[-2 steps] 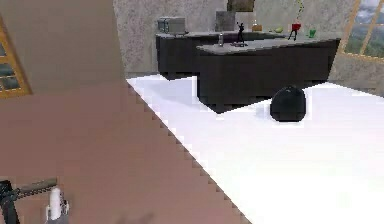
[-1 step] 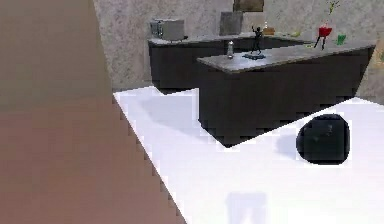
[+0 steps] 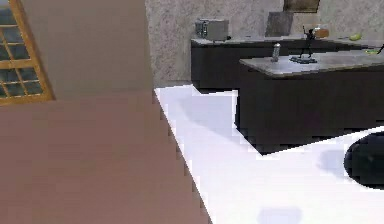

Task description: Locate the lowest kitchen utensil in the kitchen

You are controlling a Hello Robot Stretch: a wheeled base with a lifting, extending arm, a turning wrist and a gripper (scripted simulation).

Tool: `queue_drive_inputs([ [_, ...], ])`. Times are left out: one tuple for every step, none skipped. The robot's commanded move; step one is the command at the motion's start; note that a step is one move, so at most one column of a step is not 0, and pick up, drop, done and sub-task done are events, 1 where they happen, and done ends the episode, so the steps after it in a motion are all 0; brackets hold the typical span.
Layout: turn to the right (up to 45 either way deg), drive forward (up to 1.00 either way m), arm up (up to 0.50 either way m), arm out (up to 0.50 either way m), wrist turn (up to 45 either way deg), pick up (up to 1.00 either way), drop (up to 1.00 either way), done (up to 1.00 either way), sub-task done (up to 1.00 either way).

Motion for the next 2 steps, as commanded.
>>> queue_drive_inputs([
  [0.0, 1.0, 0.0, 0.0, 0.0, 0.0, 0.0, 0.0, 0.0],
  [0.0, 1.0, 0.0, 0.0, 0.0, 0.0, 0.0, 0.0, 0.0],
])
